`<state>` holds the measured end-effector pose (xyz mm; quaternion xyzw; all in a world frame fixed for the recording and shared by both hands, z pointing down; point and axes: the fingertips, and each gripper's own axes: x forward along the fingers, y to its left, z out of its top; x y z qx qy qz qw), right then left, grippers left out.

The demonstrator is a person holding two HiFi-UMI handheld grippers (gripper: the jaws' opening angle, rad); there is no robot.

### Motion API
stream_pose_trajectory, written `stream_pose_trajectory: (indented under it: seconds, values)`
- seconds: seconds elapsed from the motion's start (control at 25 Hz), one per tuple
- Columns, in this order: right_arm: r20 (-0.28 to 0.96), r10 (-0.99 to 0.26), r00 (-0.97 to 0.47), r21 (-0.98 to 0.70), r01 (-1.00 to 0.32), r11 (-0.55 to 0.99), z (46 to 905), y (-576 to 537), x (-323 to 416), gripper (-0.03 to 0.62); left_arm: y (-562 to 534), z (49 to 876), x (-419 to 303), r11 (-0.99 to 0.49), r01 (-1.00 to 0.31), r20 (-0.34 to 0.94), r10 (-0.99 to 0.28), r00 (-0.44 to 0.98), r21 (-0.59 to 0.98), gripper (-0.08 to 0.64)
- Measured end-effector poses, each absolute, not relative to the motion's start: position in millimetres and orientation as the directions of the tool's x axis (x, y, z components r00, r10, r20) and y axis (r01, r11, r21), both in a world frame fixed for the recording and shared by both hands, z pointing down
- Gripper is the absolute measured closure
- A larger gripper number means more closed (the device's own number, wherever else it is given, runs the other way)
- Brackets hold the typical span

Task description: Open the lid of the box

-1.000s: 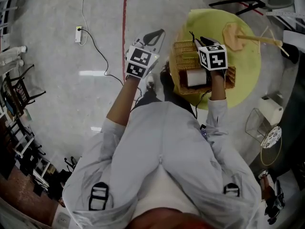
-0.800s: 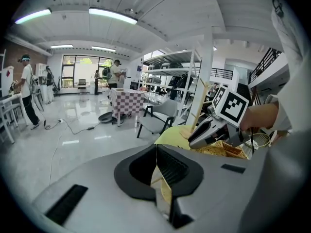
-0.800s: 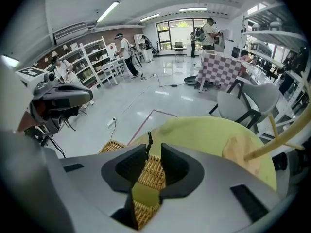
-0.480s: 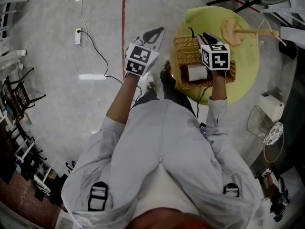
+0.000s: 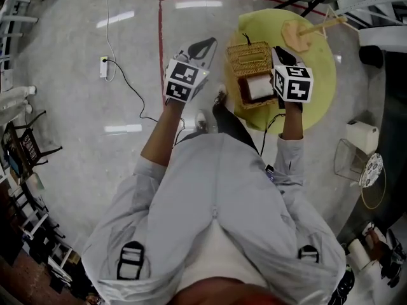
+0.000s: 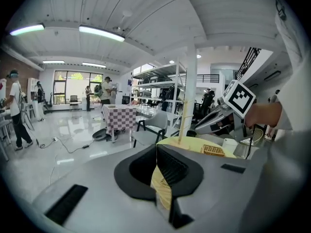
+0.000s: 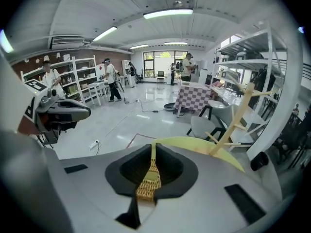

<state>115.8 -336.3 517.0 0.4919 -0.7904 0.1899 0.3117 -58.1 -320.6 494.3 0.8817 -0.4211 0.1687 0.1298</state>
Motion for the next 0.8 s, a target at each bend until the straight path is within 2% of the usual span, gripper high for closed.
stream_pose_trajectory:
  seconds: [0.28,0.8]
  values:
    - [0.577,-0.763,-0.290,0.062,-0.917,0.395,466,-300,114,0.563,-296,455,-70,-0.635,-0.771,0.335,-0.715,0.613,0.056,0.531]
    - [0.430,-0.867,-0.252,0.133,-0.932,0.337,385,-206,106,0.569,-224,392,-77,-0.694,-0.719,0.249,-0.702,0.667,-0.035,0.531]
